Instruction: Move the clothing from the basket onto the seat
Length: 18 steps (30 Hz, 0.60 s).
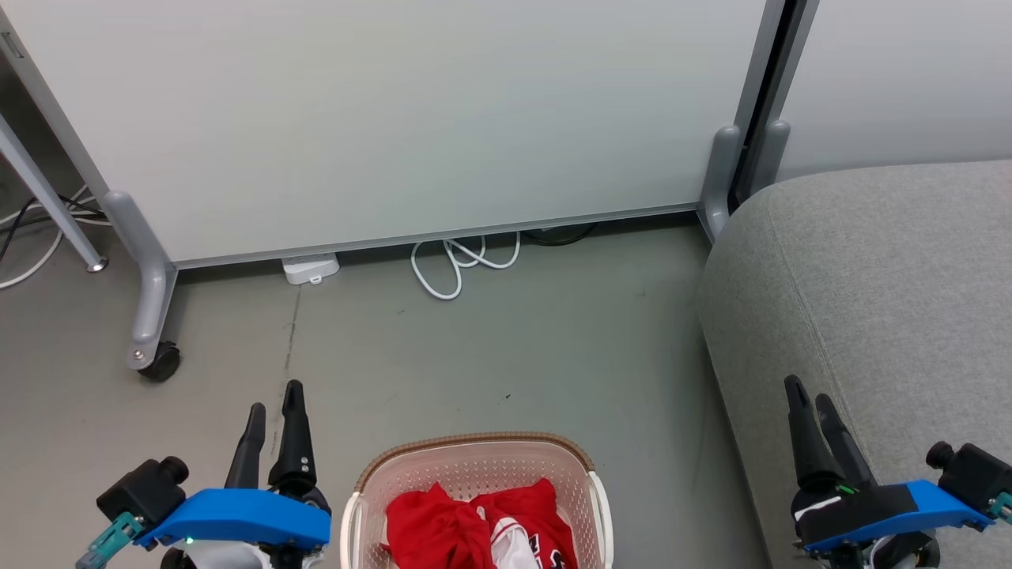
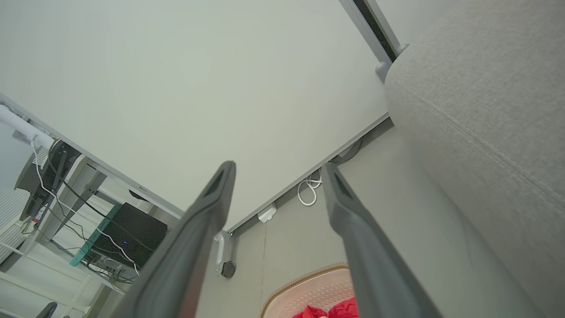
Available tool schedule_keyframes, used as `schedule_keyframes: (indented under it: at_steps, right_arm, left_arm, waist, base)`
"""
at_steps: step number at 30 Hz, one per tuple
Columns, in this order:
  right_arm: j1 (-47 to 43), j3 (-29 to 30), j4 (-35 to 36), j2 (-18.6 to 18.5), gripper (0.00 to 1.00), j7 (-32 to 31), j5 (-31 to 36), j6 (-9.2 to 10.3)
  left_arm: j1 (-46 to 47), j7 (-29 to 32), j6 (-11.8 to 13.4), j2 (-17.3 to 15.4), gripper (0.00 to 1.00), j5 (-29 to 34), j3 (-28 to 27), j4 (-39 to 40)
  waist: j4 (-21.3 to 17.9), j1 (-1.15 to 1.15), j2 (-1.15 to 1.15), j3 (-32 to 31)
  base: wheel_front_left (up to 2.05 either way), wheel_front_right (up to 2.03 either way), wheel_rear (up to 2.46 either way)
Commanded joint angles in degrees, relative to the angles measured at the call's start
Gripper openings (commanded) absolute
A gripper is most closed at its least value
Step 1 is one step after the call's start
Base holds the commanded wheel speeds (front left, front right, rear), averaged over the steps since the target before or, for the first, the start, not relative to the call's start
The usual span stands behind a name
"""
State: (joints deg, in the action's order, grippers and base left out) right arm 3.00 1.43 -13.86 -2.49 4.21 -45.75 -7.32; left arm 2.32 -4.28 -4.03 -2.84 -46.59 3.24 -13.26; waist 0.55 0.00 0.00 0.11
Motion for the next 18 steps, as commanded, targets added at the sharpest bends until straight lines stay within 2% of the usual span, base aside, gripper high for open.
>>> schedule_keyframes:
  at_steps: [1,18]
  right_arm:
    - [0.1,-0.1,0.9,-0.4,1.0,0.7,2.3,-0.13]
    - [-0.1,-0.9,0.4,-0.4,1.0,3.7,15.1,-0.15]
  left_arm:
    - [0.6,-0.7,0.1,-0.5,1.0,2.6,0.7,0.8]
    - [0.5,-3.6,1.4,-1.5,1.0,14.9,3.7,0.5]
  waist:
    - [0.0,0.0,0.0,0.0]
    - [0.2,0.0,0.0,-0.1]
  base:
    - [0.0,0.0,0.0]
    - [0.0,0.0,0.0]
